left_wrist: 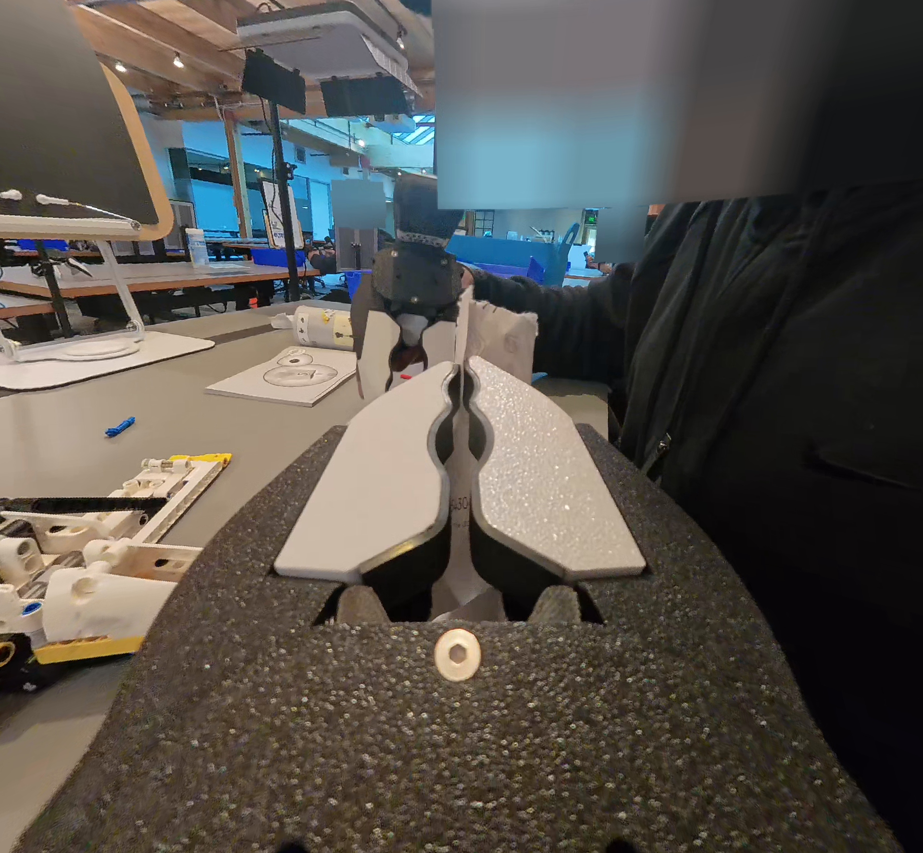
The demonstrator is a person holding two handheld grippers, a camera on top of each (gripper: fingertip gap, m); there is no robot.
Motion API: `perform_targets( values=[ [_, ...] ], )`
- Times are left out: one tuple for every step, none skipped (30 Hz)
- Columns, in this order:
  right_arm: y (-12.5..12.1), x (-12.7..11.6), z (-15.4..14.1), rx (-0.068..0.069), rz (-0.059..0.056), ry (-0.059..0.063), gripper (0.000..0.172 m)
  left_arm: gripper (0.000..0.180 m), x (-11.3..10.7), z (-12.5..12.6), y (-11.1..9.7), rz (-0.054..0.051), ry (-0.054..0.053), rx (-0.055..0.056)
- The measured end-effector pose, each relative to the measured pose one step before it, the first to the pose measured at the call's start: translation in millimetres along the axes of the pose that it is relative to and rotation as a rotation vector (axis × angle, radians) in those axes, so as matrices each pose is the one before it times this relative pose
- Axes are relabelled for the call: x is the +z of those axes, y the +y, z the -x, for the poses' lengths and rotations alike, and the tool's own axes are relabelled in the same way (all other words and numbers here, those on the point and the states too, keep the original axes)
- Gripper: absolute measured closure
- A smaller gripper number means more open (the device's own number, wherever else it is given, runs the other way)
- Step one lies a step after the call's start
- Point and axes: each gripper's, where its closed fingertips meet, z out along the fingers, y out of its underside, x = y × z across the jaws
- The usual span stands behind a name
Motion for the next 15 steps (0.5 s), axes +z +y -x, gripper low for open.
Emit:
perform_targets(
  values=[
    [2.69, 6.20, -2.07, 0.0014, 0.0261, 0.0040, 0.147, 0.180, 0.87, 0.56, 0.85, 0.0054, -0.0025, -0.0008],
    [4.30, 6.83, -1.44, 0.0018, 0.0358, 0.0028, 0.147, 0.180, 1.08, 0.50, 1.31, 0.0080, -0.0048, 0.0022],
    [5.31, 6.88, -0.12, -0.0029, 0.0424, 0.0008, 0.147, 0.180, 1.38, -0.06, 1.51, 0.0103, -0.0026, 0.0040],
    [1.38, 4.61, 1.96, -0.0037, 0.0161, -0.0072, 0.147, 0.180, 1.54, 0.18, 1.77, 0.0121, -0.0046, 0.0044],
    [-3.69, 0.78, 5.58, -0.0014, -0.0205, -0.0289, 0.158, 0.180, 1.63, 0.75, 1.70, 0.0111, -0.0083, 0.0030],
    [0.72, 0.52, 4.91, -0.0048, 0.0067, -0.0244, 0.162, 0.180, 1.72, 0.81, 1.76, 0.0117, -0.0085, 0.0014],
    [3.16, -0.97, -0.16, -0.0027, 0.0171, 0.0109, 0.164, 0.180, 1.68, 0.71, 1.61, 0.0109, -0.0075, 0.0018],
    [3.82, -3.41, -2.22, 0.0032, 0.0140, 0.0225, 0.164, 0.180, 1.34, 1.77, 1.38, 0.0092, -0.0148, -0.0006],
    [4.77, -5.66, -2.41, 0.0088, 0.0135, 0.0188, 0.164, 0.180, 1.10, 2.26, 1.12, 0.0080, -0.0150, -0.0046],
    [2.50, -8.35, -2.72, 0.0124, -0.0032, 0.0205, 0.164, 0.180, 0.86, 1.77, 0.93, 0.0077, -0.0109, -0.0046],
    [-1.37, -10.86, -2.21, 0.0144, -0.0264, 0.0169, 0.164, 0.180, 0.91, 1.44, 0.83, 0.0062, -0.0092, -0.0032],
    [-4.93, -12.40, -0.84, 0.0146, -0.0400, 0.0096, 0.164, 0.180, 0.94, 1.57, 0.78, 0.0059, -0.0103, -0.0034],
    [-7.25, -12.93, 0.06, 0.0098, -0.0435, 0.0092, 0.164, 0.180, 1.15, 1.78, 0.99, 0.0074, -0.0118, -0.0031],
    [-8.89, -12.15, 0.70, 0.0034, -0.0401, 0.0120, 0.164, 0.180, 1.48, 1.76, 1.26, 0.0099, -0.0115, -0.0020],
    [-9.54, -10.65, 1.76, -0.0029, -0.0336, 0.0100, 0.164, 0.180, 1.88, 1.23, 1.30, 0.0099, -0.0096, 0.0004]
  ],
)
